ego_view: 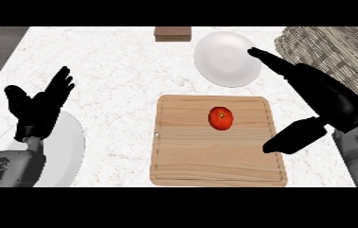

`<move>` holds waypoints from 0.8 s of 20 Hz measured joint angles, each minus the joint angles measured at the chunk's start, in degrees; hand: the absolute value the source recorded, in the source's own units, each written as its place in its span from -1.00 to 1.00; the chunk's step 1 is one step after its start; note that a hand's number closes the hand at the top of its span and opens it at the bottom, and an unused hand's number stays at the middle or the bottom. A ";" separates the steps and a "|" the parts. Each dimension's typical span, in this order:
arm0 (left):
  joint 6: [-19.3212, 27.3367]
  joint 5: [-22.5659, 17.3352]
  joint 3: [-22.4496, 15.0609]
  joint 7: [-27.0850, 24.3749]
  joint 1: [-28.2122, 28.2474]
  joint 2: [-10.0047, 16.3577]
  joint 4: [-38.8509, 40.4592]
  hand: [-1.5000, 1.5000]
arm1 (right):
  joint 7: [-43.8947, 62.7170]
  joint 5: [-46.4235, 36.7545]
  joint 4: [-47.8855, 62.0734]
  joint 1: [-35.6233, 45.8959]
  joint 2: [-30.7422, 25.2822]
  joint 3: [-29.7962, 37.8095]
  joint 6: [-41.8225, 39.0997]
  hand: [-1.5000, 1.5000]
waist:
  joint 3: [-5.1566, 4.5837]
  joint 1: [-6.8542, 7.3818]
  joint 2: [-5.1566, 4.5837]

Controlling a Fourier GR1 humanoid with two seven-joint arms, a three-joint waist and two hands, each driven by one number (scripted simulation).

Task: Pick the tomato from the cutting board and place it in the basket

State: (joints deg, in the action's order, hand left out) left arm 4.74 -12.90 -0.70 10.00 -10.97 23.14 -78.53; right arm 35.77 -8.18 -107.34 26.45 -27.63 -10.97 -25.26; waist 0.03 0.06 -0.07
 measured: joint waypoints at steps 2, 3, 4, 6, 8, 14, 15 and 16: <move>-0.57 -0.04 0.54 0.67 -1.04 0.13 0.58 0.00 | -3.72 -4.40 1.37 -2.38 2.29 -1.78 2.90 -1.00 | -0.01 0.02 -0.02; -0.51 -0.02 0.54 1.36 -1.07 -0.17 -0.14 0.00 | -5.38 -6.43 2.08 -3.33 3.32 -2.50 4.26 -1.00 | 0.00 0.06 -0.01; -0.76 0.06 0.62 1.63 -0.67 -0.13 -0.84 0.00 | -7.76 -7.74 3.91 -3.91 4.09 -2.57 5.31 -1.00 | 0.00 0.15 0.00; -1.24 0.27 0.82 1.29 -0.25 -0.43 -0.85 0.00 | -9.17 -10.19 6.11 -3.83 7.39 -3.79 8.14 -1.00 | 0.00 0.24 -0.01; -1.43 0.51 1.46 1.52 -0.81 -0.43 -0.37 0.00 | -12.40 -11.64 9.23 -4.46 9.48 -3.93 10.23 -1.00 | 0.00 0.23 -0.02; -3.04 1.45 3.46 1.22 -1.98 -0.77 1.61 0.00 | -17.21 -17.63 18.93 -3.61 12.81 -5.17 11.56 -1.00 | -0.03 0.21 -0.01; -3.59 1.55 3.76 0.82 -1.53 -0.85 1.69 0.00 | -17.23 -17.78 18.74 -4.09 12.57 -4.83 10.64 -1.00 | -0.02 0.16 0.00; -3.20 2.02 3.44 1.02 -1.58 -1.48 1.22 0.00 | -18.20 -18.42 20.91 -3.62 12.93 -4.81 10.67 -1.00 | -0.02 0.20 0.01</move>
State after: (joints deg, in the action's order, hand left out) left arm 1.54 -10.89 2.73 11.02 -12.56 21.66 -77.31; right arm 17.58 -26.60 -86.43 22.83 -14.70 -15.77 -14.59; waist 0.00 0.26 -0.06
